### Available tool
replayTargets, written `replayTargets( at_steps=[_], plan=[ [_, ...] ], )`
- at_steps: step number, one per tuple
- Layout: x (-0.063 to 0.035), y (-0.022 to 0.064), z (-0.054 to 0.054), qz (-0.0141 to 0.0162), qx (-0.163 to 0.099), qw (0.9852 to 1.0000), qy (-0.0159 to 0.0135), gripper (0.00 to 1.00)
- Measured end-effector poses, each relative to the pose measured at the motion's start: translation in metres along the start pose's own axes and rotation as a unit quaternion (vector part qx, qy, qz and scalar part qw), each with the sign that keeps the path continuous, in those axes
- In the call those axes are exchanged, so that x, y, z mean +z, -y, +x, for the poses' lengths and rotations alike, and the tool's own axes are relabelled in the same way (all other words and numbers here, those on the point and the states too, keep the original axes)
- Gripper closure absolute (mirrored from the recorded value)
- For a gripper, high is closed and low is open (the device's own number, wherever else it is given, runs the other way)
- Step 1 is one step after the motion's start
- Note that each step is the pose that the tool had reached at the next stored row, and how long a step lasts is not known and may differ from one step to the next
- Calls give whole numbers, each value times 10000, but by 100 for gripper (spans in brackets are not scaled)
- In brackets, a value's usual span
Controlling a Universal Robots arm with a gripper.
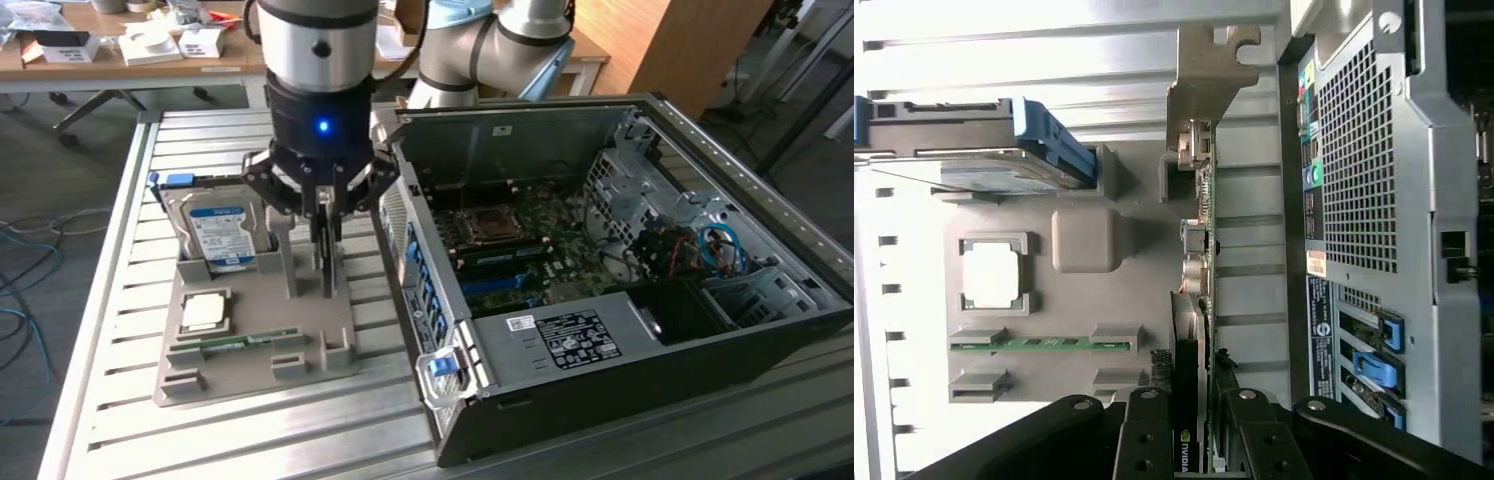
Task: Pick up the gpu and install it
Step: 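Pick up the gpu and move the gpu toward the slot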
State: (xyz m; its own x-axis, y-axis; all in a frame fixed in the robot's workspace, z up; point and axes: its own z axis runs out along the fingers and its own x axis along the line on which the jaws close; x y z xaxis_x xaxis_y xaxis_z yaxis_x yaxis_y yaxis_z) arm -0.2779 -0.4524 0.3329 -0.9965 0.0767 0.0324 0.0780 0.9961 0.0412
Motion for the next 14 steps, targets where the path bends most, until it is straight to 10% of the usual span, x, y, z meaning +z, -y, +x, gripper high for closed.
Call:
replayTargets(
  at_steps=[14],
  plan=[
    [-558,-23,18,0,-3,10000,-1,74]
  ],
)
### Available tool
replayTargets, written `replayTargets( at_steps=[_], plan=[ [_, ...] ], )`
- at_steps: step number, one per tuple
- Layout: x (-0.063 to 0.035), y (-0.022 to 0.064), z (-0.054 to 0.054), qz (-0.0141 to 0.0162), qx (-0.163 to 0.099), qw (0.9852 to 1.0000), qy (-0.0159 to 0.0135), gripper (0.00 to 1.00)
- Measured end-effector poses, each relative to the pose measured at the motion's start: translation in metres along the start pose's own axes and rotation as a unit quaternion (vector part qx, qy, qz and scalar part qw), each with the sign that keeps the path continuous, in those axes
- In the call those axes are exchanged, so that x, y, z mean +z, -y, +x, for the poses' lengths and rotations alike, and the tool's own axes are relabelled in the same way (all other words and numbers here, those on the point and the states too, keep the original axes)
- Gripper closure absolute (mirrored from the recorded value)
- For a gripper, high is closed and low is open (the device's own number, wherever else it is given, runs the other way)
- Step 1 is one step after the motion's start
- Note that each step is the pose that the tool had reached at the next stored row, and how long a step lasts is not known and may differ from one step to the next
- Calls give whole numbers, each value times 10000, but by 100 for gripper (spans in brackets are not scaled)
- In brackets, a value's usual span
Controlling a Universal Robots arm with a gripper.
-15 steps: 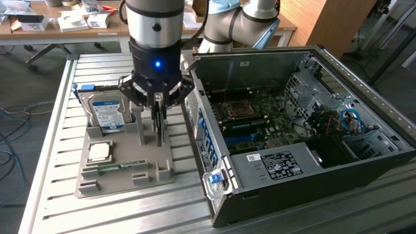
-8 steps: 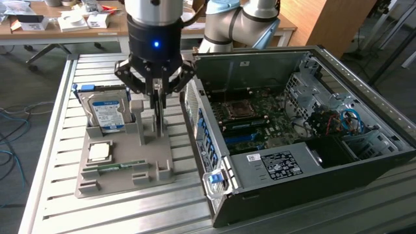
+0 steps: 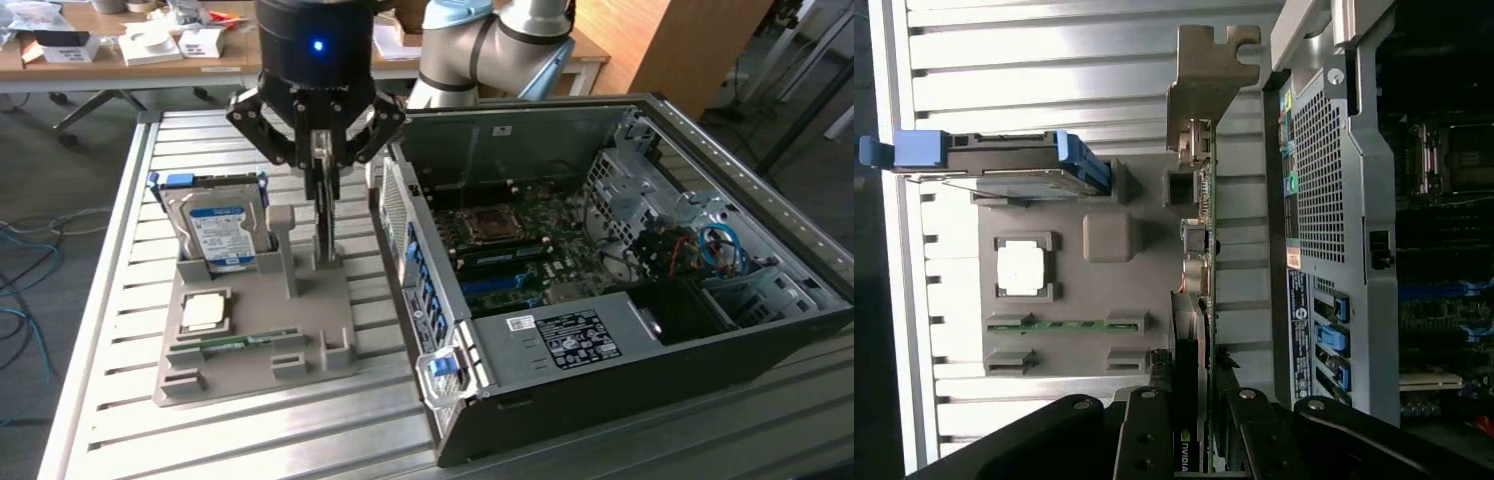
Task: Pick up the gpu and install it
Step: 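Pick up the gpu and move the gpu toward the slot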
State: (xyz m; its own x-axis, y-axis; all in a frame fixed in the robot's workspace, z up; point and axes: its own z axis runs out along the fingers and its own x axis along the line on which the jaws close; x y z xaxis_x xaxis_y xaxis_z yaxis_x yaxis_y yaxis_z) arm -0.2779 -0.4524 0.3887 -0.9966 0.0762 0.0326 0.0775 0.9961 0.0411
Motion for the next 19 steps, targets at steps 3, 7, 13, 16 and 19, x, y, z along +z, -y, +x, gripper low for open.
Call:
replayTargets(
  at_steps=[3,7,13,16,19],
  plan=[
    [-72,-3,2,0,0,10000,0,74],
    [-147,-6,5,0,0,10000,0,74],
    [-283,-12,9,-1,0,10000,1,74],
    [-342,-14,11,-1,0,10000,2,74],
    [-345,-14,11,-1,-1,10000,2,74]
  ],
)
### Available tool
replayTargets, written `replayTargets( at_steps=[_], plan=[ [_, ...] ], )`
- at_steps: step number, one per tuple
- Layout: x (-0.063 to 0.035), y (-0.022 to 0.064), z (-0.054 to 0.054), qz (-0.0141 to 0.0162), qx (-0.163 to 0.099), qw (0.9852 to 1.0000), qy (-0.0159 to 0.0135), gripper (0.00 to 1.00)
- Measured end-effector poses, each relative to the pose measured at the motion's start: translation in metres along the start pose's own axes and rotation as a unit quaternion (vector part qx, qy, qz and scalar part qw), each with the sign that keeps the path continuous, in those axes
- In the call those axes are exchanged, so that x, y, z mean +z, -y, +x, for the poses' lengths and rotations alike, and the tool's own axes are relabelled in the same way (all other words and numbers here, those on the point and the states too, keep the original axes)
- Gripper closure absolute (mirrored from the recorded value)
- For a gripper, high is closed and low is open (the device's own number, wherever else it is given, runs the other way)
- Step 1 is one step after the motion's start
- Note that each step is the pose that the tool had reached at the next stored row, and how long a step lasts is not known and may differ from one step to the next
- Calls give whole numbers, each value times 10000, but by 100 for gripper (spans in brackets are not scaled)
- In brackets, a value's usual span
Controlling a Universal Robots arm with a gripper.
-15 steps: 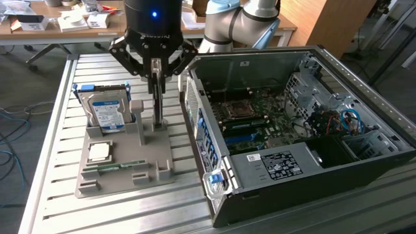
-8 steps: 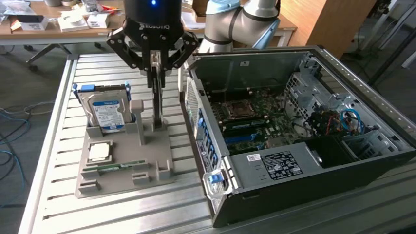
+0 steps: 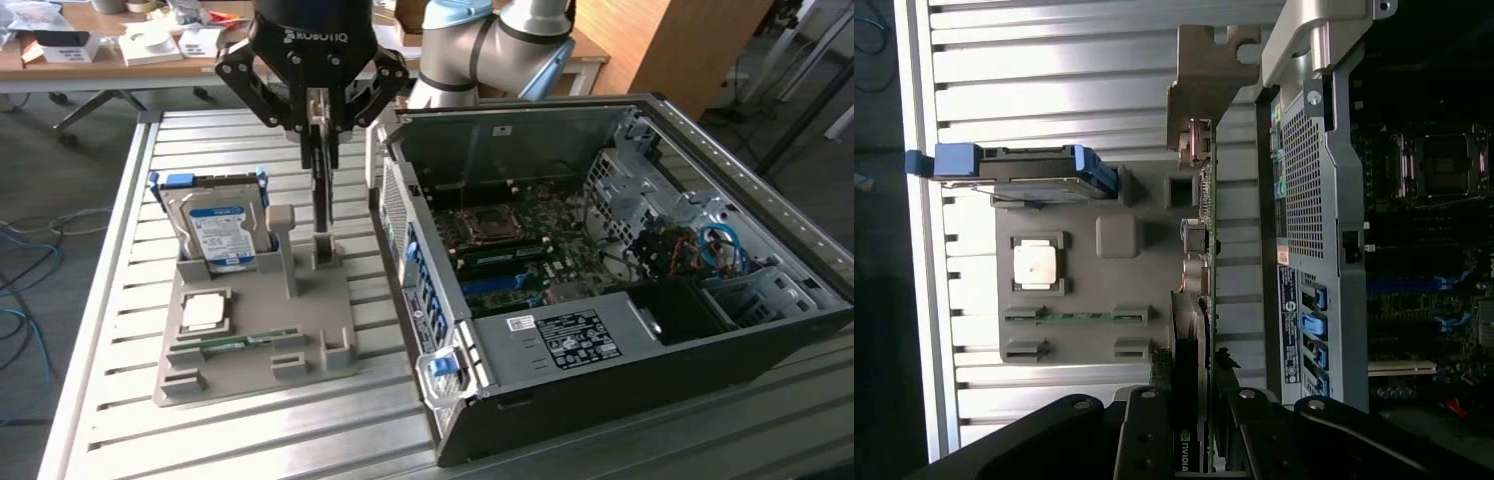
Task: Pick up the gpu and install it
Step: 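Pick up the gpu and move the gpu toward the slot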
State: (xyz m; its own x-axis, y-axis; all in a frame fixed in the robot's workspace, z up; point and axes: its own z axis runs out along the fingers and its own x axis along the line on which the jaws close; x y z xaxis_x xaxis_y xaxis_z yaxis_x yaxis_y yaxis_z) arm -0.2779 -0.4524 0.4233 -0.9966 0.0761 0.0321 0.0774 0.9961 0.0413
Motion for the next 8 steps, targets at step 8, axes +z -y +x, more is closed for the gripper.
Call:
replayTargets(
  at_steps=[8],
  plan=[
    [-2,-3,-20,1,0,10000,-1,74]
  ],
)
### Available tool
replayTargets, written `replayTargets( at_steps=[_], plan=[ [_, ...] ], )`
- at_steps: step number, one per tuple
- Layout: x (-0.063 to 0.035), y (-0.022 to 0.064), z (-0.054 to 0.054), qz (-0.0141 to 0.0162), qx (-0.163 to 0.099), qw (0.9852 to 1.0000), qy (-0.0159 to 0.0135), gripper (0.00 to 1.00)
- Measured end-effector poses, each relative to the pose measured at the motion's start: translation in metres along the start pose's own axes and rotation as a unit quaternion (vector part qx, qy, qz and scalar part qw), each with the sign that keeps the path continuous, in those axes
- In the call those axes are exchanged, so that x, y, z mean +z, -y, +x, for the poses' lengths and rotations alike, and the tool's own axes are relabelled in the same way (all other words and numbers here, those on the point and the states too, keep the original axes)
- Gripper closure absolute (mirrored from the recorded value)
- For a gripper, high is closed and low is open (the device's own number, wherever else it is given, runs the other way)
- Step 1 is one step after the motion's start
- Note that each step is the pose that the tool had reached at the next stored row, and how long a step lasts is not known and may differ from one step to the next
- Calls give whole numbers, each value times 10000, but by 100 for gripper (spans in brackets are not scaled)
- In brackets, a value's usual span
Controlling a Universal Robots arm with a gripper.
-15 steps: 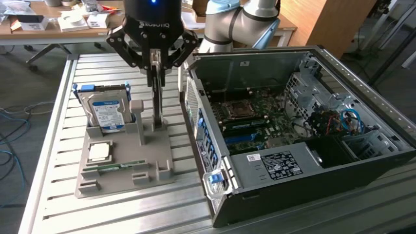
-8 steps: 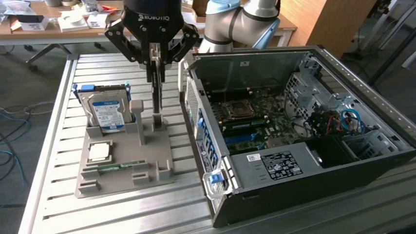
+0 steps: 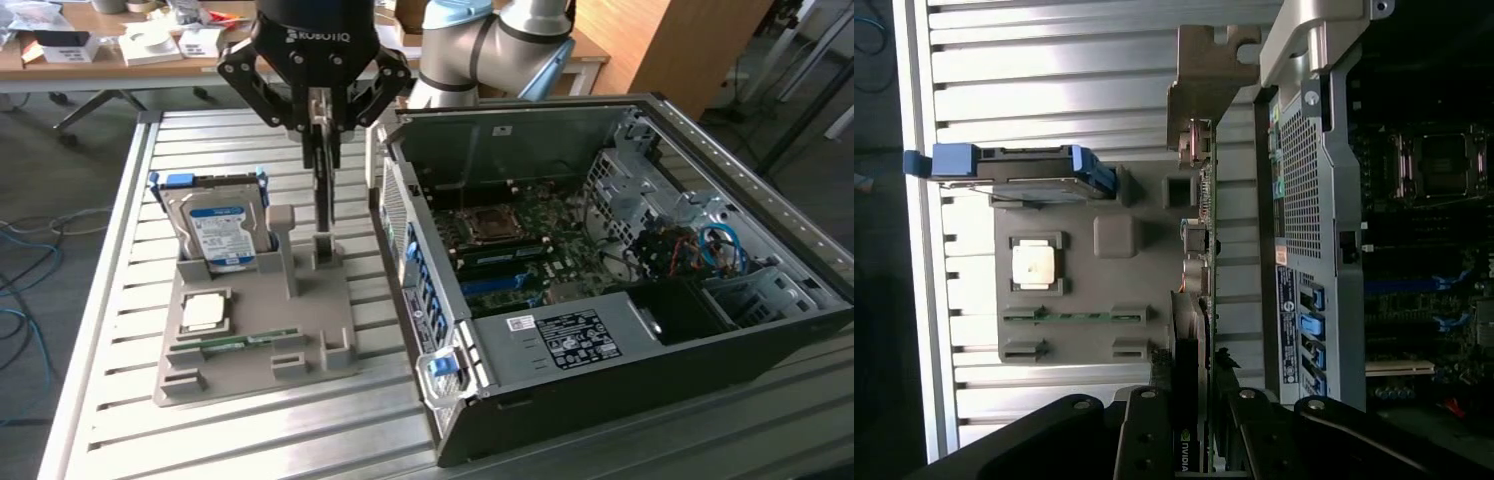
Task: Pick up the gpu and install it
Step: 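Pick up the gpu and move the gpu toward the slot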
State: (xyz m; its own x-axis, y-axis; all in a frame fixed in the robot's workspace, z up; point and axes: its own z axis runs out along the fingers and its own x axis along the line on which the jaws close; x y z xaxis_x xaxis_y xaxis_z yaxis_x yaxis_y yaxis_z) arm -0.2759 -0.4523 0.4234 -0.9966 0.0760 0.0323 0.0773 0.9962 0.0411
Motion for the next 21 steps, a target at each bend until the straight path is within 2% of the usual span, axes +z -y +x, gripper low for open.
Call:
replayTargets(
  at_steps=[5,15,21],
  plan=[
    [-3,-8,-99,0,1,10000,0,74],
    [-11,-33,-382,-6,0,10000,0,74],
    [-18,-51,-608,-48,-2,10000,-4,74]
  ],
)
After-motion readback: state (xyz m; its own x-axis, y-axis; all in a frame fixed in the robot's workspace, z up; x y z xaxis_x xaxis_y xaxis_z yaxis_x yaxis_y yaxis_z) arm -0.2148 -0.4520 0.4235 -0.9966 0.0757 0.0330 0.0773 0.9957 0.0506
